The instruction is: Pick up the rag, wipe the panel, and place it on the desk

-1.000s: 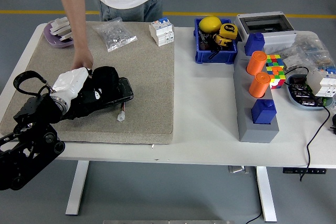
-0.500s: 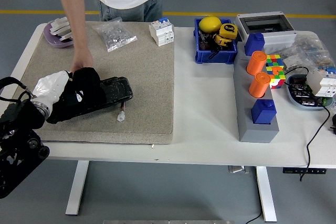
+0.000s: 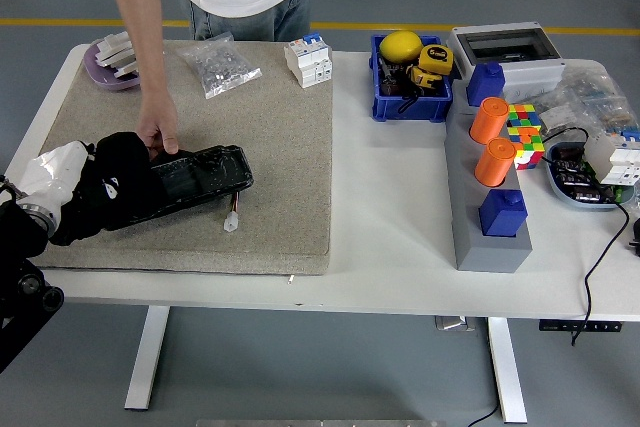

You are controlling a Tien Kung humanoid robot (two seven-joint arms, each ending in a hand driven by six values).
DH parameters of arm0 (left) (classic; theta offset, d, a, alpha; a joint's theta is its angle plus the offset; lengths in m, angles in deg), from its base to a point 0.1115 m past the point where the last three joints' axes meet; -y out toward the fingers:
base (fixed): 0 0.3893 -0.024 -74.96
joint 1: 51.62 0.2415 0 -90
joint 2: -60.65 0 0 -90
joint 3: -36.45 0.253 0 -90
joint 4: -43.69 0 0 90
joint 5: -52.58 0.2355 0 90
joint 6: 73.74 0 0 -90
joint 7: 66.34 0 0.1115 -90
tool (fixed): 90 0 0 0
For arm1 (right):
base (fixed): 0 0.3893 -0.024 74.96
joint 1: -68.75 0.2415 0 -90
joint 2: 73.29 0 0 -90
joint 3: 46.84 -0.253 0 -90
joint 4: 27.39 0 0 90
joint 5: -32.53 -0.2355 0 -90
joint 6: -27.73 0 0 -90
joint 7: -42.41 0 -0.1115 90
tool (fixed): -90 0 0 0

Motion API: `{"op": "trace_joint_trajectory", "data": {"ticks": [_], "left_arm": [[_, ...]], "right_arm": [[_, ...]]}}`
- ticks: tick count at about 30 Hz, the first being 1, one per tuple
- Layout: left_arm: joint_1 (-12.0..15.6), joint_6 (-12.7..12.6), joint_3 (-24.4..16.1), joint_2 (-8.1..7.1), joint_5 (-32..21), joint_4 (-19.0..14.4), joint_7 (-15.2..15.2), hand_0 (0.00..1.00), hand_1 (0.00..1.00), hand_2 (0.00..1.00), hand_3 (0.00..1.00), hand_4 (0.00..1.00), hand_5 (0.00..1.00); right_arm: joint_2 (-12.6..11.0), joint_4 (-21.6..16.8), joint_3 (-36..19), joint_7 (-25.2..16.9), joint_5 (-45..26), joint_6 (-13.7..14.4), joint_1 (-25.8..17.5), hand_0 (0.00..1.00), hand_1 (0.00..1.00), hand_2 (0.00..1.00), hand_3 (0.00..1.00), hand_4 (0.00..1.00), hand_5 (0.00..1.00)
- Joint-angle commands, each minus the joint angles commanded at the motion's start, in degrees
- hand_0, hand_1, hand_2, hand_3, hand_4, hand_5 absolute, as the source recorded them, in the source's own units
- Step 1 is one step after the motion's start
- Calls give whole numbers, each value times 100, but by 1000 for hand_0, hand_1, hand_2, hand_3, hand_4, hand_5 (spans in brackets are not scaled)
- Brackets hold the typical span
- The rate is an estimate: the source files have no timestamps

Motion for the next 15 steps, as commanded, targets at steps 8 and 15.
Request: {"op": "trace_joint_trajectory", "data": {"ticks": [8, 15], "left_arm": [[102, -10, 8, -45, -16, -3, 5, 203, 155, 537, 527, 226, 2], [-39, -36, 190, -7, -37, -83, 10, 203, 155, 538, 528, 233, 2]], "right_arm": [[0, 0, -14, 2, 3, -3, -12, 753, 616, 640, 622, 998, 628], [-2, -5, -4, 0, 5, 3, 6, 753, 616, 639, 622, 998, 628]]}}
